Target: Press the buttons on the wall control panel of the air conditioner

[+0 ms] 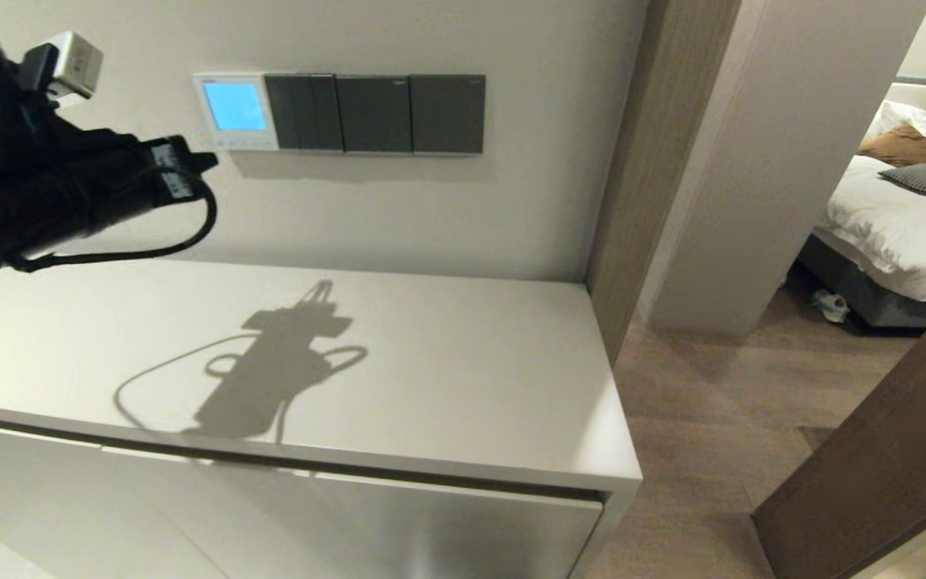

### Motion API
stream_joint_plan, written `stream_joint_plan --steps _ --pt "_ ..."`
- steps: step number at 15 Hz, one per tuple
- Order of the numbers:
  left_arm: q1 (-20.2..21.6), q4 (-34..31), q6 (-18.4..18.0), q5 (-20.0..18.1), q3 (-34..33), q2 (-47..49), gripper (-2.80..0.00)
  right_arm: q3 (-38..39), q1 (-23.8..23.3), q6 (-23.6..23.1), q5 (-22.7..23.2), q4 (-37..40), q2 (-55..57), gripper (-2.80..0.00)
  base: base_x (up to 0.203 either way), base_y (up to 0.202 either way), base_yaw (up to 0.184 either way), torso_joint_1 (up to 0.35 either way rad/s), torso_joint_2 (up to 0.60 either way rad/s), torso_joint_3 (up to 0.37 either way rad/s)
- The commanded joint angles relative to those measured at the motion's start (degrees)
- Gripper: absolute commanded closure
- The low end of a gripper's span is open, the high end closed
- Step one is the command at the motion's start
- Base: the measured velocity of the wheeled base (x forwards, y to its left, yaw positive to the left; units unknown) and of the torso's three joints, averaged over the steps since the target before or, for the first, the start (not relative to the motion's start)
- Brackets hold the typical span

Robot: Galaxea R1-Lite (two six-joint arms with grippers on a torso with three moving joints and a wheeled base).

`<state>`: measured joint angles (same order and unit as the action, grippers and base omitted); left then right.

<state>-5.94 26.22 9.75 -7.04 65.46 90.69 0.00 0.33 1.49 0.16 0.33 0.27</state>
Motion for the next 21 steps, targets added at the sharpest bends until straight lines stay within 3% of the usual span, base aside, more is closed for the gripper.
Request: stream_joint_plan --steps 1,7,14,17,21 --pt "1.47 1.85 -1.19 -0.05 -8.71 -12.29 0.0 0.09 0.02 0.02 0.02 0.02 0.0 0.0 0.0 0.0 0.0 0.0 0.0 0.0" --pt "3.83 -0.07 -4.67 0.09 -26.46 -39.18 0.0 0.09 0.02 0.01 0.02 0.02 0.03 0.0 0.0 0.0 0.0 0.0 0.0 0.0" --pt "5.94 -18.86 -5.35 0.98 -43.94 -68.96 0.0 0.09 0.02 0.09 0.02 0.02 0.05 0.0 0.0 0.0 0.0 0.0 0.0 0.0" --pt "6.03 -22.43 -7.08 4.97 -50.48 -74.29 0.0 0.09 0.02 0.05 0.02 0.02 0.04 0.0 0.0 0.0 0.0 0.0 0.0 0.0" --pt "6.03 -22.5 -9.08 8.78 -55.31 -77.45 0.0 0.09 0.02 0.09 0.02 0.02 0.08 0.0 0.0 0.0 0.0 0.0 0.0 0.0"
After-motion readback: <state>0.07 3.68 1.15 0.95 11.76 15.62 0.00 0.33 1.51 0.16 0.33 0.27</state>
